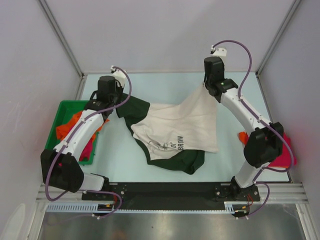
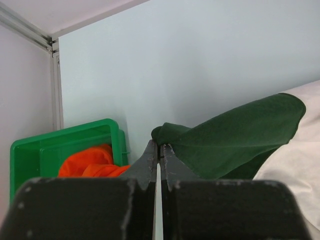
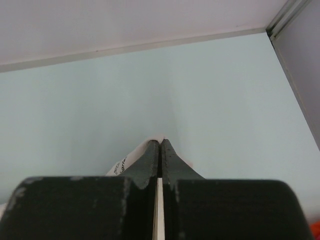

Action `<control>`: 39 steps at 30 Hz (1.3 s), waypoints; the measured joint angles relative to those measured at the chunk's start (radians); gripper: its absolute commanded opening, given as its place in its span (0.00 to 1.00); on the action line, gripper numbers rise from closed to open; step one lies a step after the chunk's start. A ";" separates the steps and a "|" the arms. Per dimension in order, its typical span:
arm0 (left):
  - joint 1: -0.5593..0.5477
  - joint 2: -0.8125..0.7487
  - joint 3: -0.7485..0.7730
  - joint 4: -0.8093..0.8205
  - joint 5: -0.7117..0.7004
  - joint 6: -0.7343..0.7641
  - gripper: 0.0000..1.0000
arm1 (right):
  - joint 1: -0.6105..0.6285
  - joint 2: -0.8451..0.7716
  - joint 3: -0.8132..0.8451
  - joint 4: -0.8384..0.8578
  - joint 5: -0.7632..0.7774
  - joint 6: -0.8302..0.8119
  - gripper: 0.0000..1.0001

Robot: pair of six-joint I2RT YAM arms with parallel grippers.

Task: Fold and stack the t-shirts
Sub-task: Flatten out the tshirt

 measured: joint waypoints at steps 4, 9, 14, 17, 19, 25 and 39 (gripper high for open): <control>0.000 0.040 0.000 0.016 -0.019 -0.001 0.00 | -0.033 0.097 0.087 0.011 0.032 0.010 0.00; 0.000 0.080 0.000 0.018 -0.029 -0.004 0.00 | -0.051 0.242 0.166 0.011 0.127 0.024 0.00; 0.000 0.083 0.000 0.025 -0.043 -0.004 0.00 | -0.062 0.304 0.166 0.001 0.146 0.056 0.20; 0.000 0.083 0.000 0.032 -0.049 -0.004 0.00 | -0.067 0.305 0.167 0.004 0.145 0.072 0.54; 0.000 0.083 0.000 0.032 -0.049 -0.004 0.00 | -0.066 0.303 0.169 0.014 0.143 0.076 0.68; 0.000 0.083 0.000 0.032 -0.049 -0.004 0.00 | -0.047 0.248 0.168 -0.019 0.134 0.079 0.80; 0.000 0.083 0.000 0.031 -0.039 -0.019 0.00 | -0.020 -0.098 -0.248 -0.151 0.041 0.380 0.38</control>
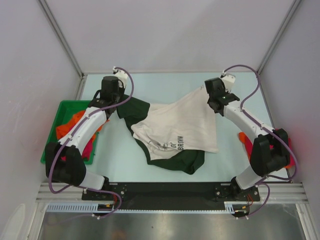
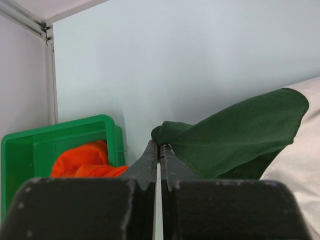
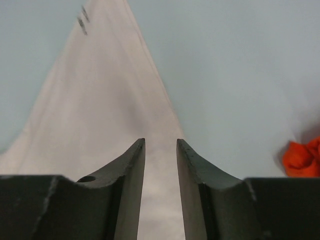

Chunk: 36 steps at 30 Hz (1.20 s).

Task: Fold and stack the t-shirts
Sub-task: Flatten out the tshirt

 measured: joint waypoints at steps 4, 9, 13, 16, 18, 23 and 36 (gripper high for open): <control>0.000 0.000 0.000 -0.007 0.006 -0.002 0.00 | 0.000 0.023 -0.099 -0.043 -0.058 0.095 0.38; 0.000 0.000 0.000 -0.019 0.016 -0.008 0.00 | -0.001 0.043 -0.174 -0.050 -0.098 0.167 0.38; 0.000 0.000 0.000 -0.029 0.017 -0.008 0.00 | -0.013 0.072 -0.188 -0.040 -0.115 0.196 0.37; 0.000 0.000 0.000 -0.030 0.018 -0.008 0.00 | -0.035 0.098 -0.191 -0.029 -0.131 0.206 0.37; 0.000 0.000 0.000 -0.031 0.018 -0.008 0.00 | -0.051 0.116 -0.191 -0.024 -0.137 0.208 0.37; 0.000 0.000 0.000 -0.037 0.018 -0.008 0.00 | -0.079 0.150 -0.196 -0.011 -0.152 0.213 0.37; 0.000 0.000 0.000 -0.046 0.018 -0.008 0.00 | -0.090 0.228 -0.196 0.055 -0.193 0.212 0.37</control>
